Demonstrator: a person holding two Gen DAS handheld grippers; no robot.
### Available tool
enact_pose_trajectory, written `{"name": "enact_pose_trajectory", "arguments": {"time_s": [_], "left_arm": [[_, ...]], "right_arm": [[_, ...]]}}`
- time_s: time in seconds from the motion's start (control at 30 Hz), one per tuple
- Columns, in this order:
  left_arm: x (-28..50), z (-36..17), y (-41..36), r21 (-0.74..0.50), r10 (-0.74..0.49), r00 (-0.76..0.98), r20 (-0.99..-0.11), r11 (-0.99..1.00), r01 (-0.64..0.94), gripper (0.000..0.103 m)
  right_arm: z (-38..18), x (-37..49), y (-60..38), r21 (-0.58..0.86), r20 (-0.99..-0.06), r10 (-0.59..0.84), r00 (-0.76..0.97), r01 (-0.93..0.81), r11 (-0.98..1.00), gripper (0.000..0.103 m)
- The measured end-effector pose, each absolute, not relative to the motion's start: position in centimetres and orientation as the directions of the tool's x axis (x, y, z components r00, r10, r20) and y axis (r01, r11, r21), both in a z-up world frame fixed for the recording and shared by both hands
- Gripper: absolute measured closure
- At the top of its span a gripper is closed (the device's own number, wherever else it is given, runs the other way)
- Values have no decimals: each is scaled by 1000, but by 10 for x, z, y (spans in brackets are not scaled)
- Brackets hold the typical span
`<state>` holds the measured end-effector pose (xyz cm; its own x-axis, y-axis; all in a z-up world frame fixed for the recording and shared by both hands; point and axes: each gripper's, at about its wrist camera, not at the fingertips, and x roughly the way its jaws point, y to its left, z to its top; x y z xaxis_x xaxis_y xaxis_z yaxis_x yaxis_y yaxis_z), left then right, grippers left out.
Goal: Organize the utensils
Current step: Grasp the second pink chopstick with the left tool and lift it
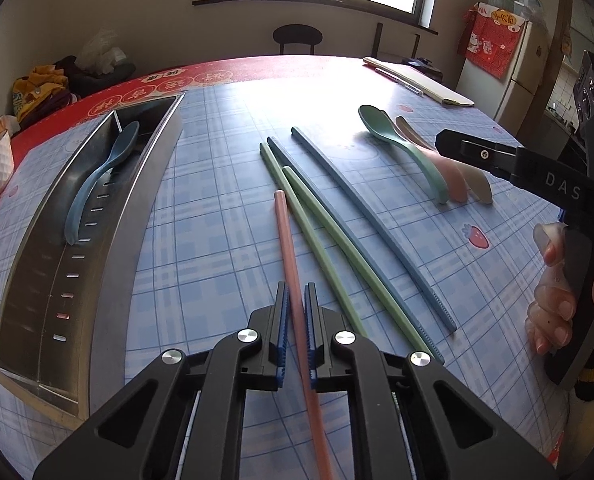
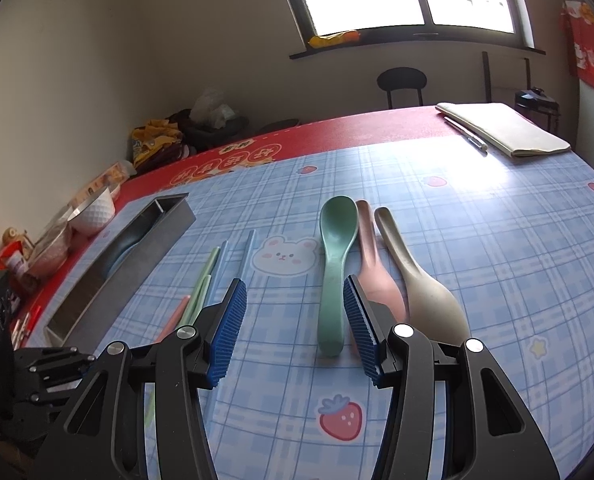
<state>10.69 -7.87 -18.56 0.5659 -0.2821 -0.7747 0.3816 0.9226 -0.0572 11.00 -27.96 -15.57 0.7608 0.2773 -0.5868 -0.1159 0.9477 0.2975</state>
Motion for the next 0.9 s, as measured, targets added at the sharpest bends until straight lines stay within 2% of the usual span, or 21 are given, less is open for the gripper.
{"name": "enact_pose_trajectory", "arguments": {"time_s": [0.07, 0.27, 0.37, 0.47, 0.6, 0.9], "left_arm": [[107, -186, -79, -55, -284, 564, -775, 920, 388, 95], [104, -186, -83, -47, -299, 558, -774, 906, 421, 86], [105, -186, -83, -48, -305, 557, -773, 903, 427, 86], [108, -186, -76, -75, -306, 562, -769, 915, 396, 95], [110, -187, -67, -135, -342, 551, -761, 915, 381, 97], [105, -178, -51, -167, -338, 607, -719, 932, 321, 97]], "right_arm": [[-156, 110, -280, 301, -586, 280, 761, -117, 946, 53], [-157, 111, -280, 309, -591, 290, 753, -121, 943, 53], [-158, 112, -281, 315, -592, 292, 751, -118, 942, 53], [-158, 112, -282, 319, -590, 295, 751, -119, 940, 53], [-159, 114, -282, 323, -595, 301, 745, -121, 938, 53], [-162, 117, -284, 364, -594, 342, 728, -136, 922, 54]]}}
